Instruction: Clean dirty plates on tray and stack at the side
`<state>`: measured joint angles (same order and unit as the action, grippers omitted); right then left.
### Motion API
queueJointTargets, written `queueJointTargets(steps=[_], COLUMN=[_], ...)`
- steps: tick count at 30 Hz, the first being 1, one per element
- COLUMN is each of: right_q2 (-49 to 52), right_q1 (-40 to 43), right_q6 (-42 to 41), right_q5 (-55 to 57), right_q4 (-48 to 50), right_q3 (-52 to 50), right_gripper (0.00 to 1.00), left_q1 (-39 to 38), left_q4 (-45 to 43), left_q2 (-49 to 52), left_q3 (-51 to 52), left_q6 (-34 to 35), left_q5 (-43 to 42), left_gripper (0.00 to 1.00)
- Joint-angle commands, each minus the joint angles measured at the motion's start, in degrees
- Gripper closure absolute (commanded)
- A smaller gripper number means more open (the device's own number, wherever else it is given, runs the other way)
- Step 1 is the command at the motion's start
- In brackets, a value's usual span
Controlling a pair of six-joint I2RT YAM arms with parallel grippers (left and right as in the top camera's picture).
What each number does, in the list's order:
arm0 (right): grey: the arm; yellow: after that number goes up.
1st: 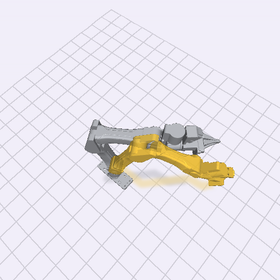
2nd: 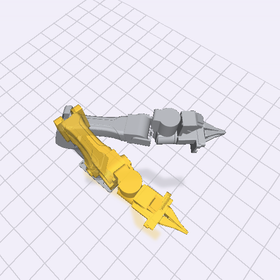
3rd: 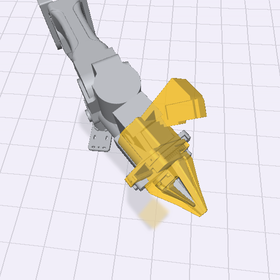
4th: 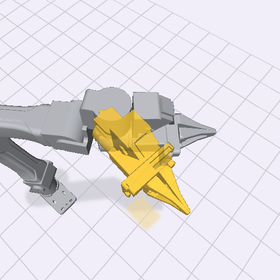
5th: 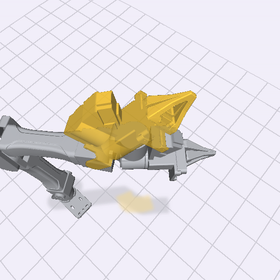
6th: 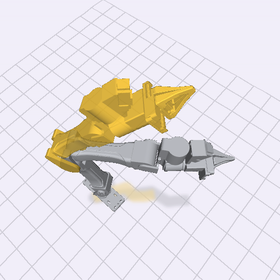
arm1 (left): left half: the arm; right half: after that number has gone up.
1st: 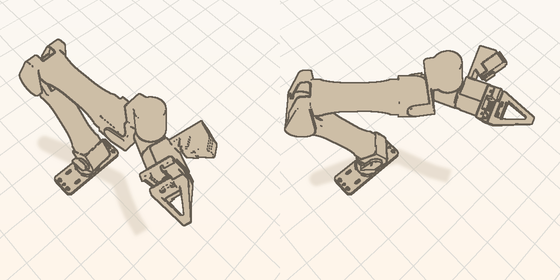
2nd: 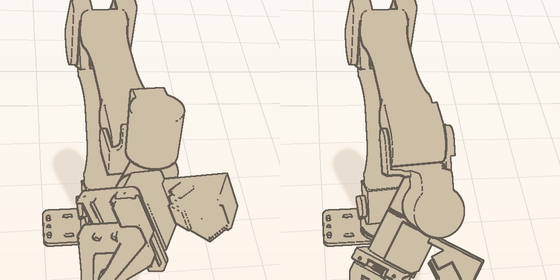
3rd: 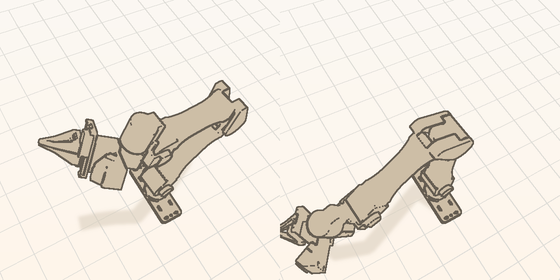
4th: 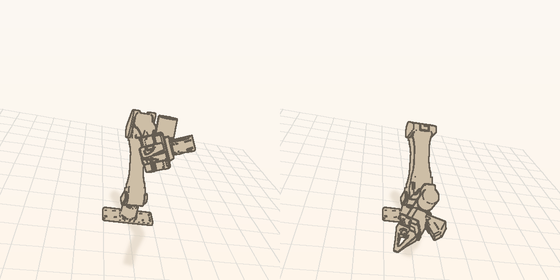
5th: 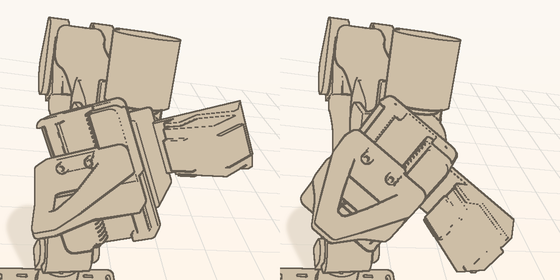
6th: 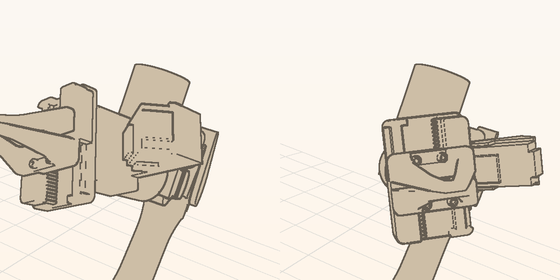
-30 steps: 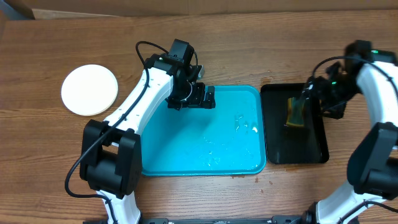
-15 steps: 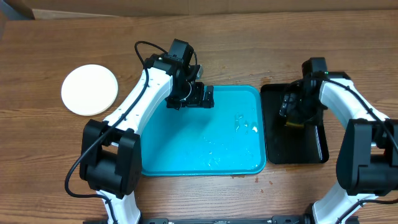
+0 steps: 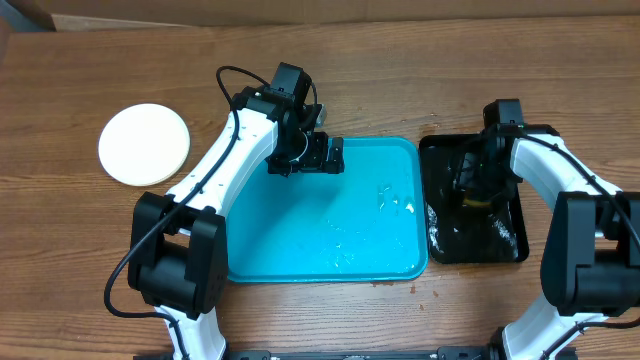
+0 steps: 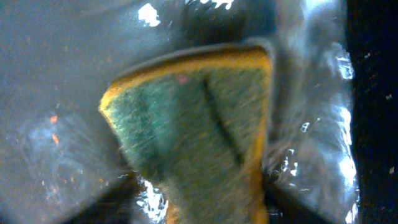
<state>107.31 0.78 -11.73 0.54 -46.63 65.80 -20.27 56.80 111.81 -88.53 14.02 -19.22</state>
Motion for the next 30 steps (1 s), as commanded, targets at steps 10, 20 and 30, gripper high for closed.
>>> queueJointTargets(steps=[10,20,30], right_q2=[-0.79,-0.79,-0.79], right_q1=[0.09,0.09,0.09], right_q6=[-0.02,-0.04,-0.04], right_q5=[0.02,0.07,2.23], right_q4=[4.87,10.08,15.17], right_q3=[-0.87,-0.87,-0.87], right_gripper=[0.94,0.36,0.14], left_q1=[0.00,0.00,0.00], left_q4=[-0.07,-0.07,-0.02], left_q2=[0.28,0.28,0.28], left_q3=[0.44,0.44,0.44], left_q6=[0.76,0.76,0.76], left_q5=[0.42,0.42,1.86], left_gripper=[0.00,0.00,0.00])
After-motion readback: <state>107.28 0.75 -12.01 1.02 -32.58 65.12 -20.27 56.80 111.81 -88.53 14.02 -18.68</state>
